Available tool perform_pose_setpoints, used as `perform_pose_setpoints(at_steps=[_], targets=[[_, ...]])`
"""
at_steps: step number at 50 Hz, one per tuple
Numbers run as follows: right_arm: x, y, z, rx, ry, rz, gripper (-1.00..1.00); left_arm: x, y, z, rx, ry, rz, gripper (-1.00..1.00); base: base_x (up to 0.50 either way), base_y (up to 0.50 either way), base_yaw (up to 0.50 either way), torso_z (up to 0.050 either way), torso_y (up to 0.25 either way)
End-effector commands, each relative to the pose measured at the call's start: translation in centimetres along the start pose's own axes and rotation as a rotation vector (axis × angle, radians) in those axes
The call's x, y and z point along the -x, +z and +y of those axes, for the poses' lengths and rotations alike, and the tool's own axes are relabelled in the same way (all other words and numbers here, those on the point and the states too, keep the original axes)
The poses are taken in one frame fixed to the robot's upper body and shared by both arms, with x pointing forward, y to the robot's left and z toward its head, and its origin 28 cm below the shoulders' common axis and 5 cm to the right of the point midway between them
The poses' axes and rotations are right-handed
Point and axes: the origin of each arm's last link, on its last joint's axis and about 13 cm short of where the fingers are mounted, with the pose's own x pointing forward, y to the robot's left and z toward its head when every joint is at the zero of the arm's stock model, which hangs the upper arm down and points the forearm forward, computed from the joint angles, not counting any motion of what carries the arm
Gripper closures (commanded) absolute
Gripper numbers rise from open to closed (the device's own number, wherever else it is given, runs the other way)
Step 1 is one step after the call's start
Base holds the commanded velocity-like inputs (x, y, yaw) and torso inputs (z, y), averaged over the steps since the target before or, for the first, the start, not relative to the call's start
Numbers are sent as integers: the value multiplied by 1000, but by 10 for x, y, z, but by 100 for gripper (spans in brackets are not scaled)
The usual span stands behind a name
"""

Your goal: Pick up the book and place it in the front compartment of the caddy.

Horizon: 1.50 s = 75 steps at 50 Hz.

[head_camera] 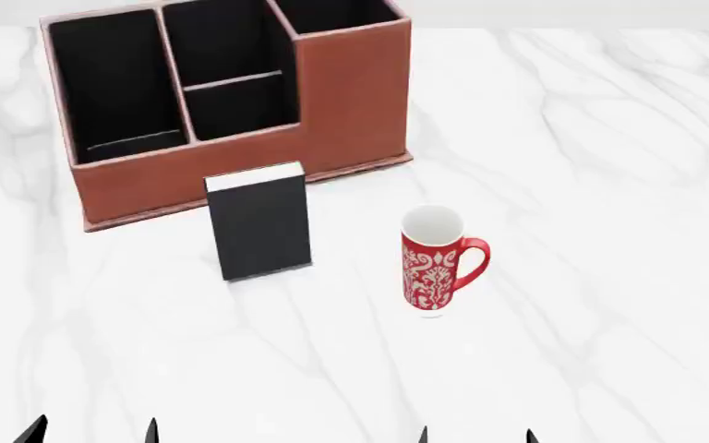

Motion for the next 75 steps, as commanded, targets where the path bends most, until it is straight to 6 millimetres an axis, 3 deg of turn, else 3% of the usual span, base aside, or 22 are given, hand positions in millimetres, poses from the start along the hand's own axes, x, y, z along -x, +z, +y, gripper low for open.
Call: perform_pose_setpoints(at_steps=[1, 22, 23, 24, 26, 30, 34, 37, 42, 46, 50, 56, 60, 75], targets=[[0, 0, 0, -11, -7, 11, -100, 0, 0, 0, 6, 2, 1, -100, 0, 0, 0, 0, 0], [1, 2, -2, -3, -14, 20, -100, 1, -1, 0, 8, 3, 15, -100, 0, 0, 0, 0, 0], [1, 20, 0, -44, -3, 10, -100, -3, 23, -1, 11, -3, -7, -100, 0, 0, 0, 0, 0], [0, 0, 0, 14, -11, 0, -100, 2, -2, 0, 7, 7, 12, -100, 0, 0, 0, 0, 0], [3, -13, 1, 7, -39, 46, -100, 7, -15, 0, 0, 6, 55, -100, 0, 0, 0, 0, 0], [5, -21, -1, -44, -58, 62, -100, 7, -23, -2, 0, 2, 82, -100, 0, 0, 0, 0, 0], [4, -13, -3, -61, -52, 43, -100, 5, -15, -2, 6, 6, 72, -100, 0, 0, 0, 0, 0], [1, -5, -4, -30, -47, 20, -100, 3, -8, -2, -6, 7, 55, -100, 0, 0, 0, 0, 0], [-9, 25, -10, -7, -35, -45, -100, -11, 24, 4, -26, 35, -20, -100, 0, 0, 0, 0, 0], [-18, 74, -17, 27, -29, -167, -100, -23, 79, 13, -30, 63, -160, -100, 0, 0, 0, 0, 0], [-17, 122, -24, 42, -53, -279, -100, -20, 122, 21, -37, 84, -266, -100, 0, 0, 0, 0, 0], [-6, 171, -29, 51, -54, -406, -100, -6, 159, 25, -49, 101, -373, -100, 0, 0, 0, 0, 0], [-1, 181, -32, 48, -75, -441, -100, 0, 168, 28, -39, 106, -402, -100, 0, 0, 0, 0, 0], [0, 174, -30, 54, -14, -441, -100, -3, 162, 26, -26, 87, -391, -100, 0, 133, 0, 0, 0]])
